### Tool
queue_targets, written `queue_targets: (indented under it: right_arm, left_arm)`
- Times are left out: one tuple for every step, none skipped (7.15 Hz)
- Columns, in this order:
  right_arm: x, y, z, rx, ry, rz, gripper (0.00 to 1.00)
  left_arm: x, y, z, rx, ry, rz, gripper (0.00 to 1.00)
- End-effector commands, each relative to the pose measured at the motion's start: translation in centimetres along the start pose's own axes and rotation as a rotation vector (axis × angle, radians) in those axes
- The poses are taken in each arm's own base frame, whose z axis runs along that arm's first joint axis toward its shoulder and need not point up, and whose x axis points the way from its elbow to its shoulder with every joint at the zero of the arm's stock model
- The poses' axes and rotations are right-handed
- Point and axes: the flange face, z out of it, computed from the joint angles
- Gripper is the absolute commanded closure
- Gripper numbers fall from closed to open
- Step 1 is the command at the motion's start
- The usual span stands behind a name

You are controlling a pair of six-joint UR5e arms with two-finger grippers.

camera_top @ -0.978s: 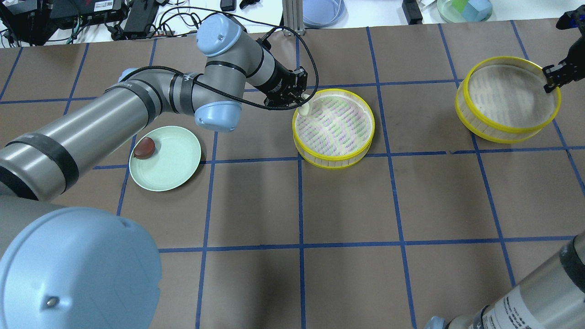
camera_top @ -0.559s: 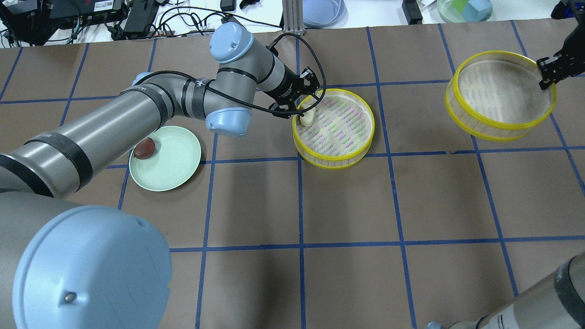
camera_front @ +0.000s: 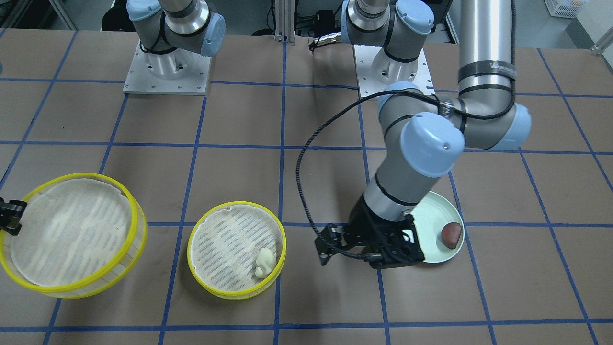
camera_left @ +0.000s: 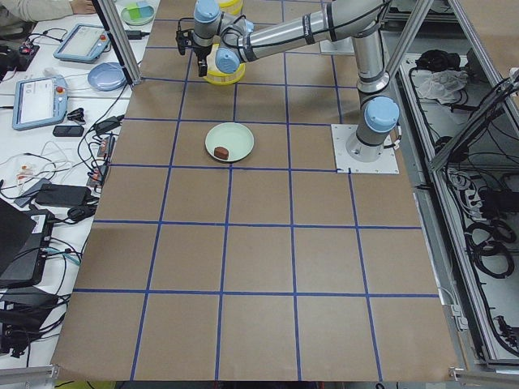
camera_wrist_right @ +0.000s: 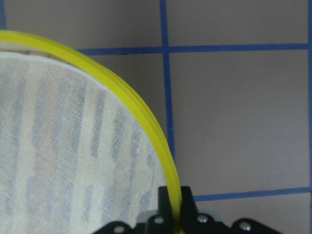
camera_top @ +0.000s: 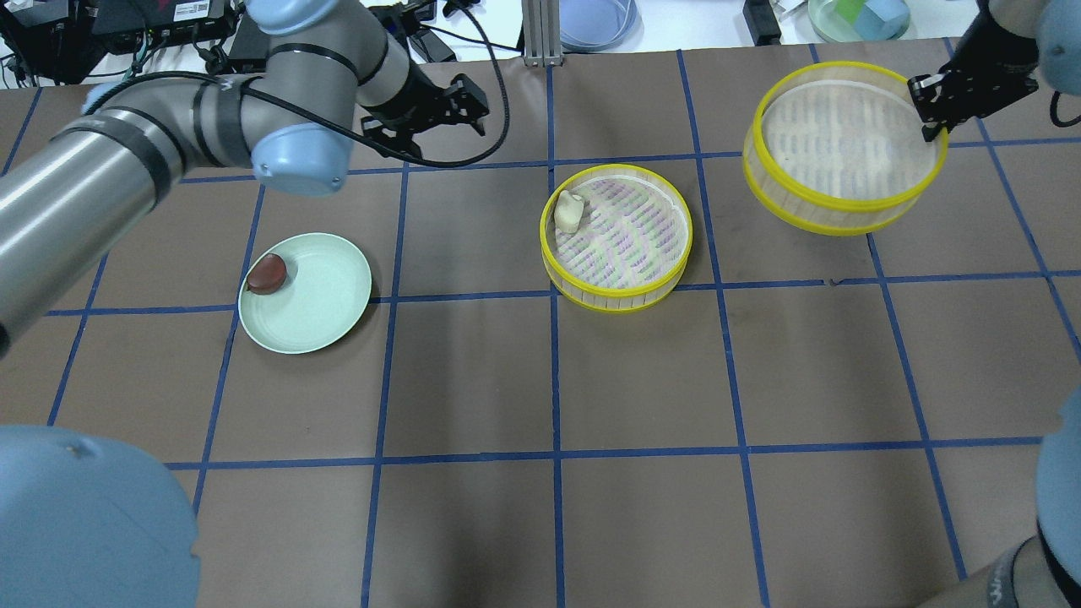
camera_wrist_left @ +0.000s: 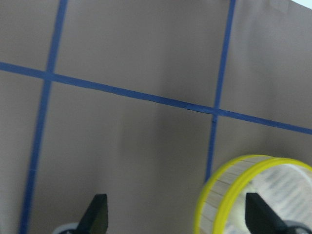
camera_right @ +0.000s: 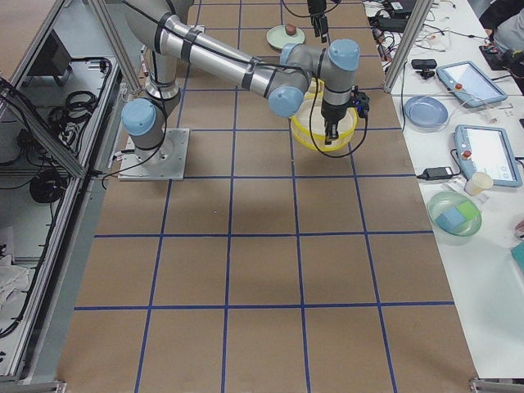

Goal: Stack buns with steamer

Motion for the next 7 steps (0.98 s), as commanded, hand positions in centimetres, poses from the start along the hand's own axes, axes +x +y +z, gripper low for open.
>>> queue_targets:
  right_arm:
    - [-10.4, 0.0, -0.6, 0.021, -0.013, 0.064, 1.0]
    - [-15.0, 0.5, -0.6, 0.021, -0.024, 0.104, 1.0]
    - [-18.7, 1.4, 0.0, 0.011, -0.031, 0.121, 1.0]
    - [-19.5, 1.4, 1.4, -0.004, -0.038, 0.131, 1.0]
    - [-20.1, 1.2, 3.1, -0.003, -0.042, 0.133, 1.0]
    - [-21.5, 2.7, 5.0, -0.039, -0.031, 0.161, 1.0]
    - [-22.7, 3.3, 5.6, -0.021, -0.033, 0.196, 1.0]
  left_arm:
    - [-9.7, -1.7, -1.7, -0.061, -0.189, 0.15, 0.0]
    - [-12.8, -1.4, -1.4, -0.123, -0.223, 0.228, 0.0]
    - [-16.5, -0.2, 0.0, -0.201, -0.262, 0.324, 0.0]
    - [-20.0, 1.7, 2.0, -0.277, -0.262, 0.39, 0.0]
    - [-23.1, 2.8, 3.3, -0.346, -0.281, 0.446, 0.0]
    - [-24.3, 3.1, 4.1, -0.406, -0.314, 0.534, 0.0]
    - [-24.2, 3.3, 4.4, -0.416, -0.304, 0.537, 0.0]
